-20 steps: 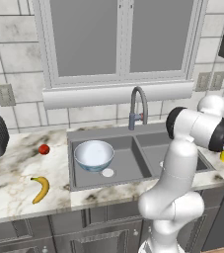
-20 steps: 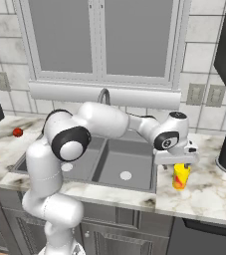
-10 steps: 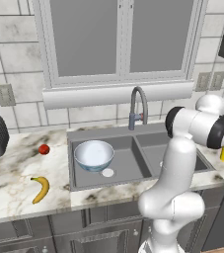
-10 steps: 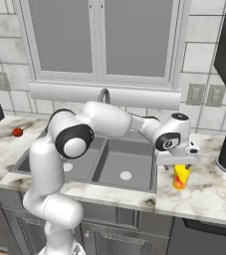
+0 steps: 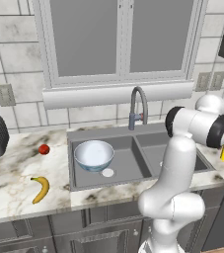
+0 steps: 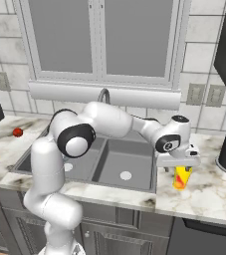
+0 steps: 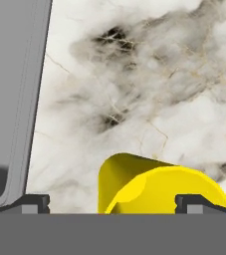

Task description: Remove the banana and apple from the sink. Then move the bowl and cup from the counter to the sink for washing.

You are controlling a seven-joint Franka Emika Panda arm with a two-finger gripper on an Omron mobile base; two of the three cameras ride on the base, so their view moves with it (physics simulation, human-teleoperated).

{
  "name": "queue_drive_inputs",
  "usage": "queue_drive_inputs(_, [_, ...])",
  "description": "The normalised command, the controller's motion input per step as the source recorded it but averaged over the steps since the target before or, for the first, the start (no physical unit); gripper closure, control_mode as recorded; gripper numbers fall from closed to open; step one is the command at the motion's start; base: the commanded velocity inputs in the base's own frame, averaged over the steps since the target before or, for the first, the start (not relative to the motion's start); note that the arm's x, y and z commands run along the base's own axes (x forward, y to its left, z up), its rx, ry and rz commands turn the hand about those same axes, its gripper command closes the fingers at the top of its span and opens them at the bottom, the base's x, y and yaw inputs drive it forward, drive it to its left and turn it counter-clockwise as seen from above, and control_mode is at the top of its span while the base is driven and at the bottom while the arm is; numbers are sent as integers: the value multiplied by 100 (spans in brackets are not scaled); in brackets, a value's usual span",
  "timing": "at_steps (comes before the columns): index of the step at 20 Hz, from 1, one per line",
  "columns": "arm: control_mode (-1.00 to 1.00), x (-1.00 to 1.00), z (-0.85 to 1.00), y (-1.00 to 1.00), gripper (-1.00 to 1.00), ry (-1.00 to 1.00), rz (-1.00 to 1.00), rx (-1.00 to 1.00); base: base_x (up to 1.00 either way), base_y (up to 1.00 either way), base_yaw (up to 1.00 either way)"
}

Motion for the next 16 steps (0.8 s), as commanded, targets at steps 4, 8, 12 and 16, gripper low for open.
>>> queue_drive_inputs(4, [-100, -3, -14, 0, -100, 0, 0, 0, 0, 0, 0])
queue_drive_inputs(8, [-100, -5, -16, 2, -100, 0, 0, 0, 0, 0, 0])
queue_drive_inputs(12, [-100, -4, -12, 2, 100, 0, 0, 0, 0, 0, 0])
queue_drive_inputs(16, [-100, -8, -7, 5, 100, 0, 0, 0, 0, 0, 0])
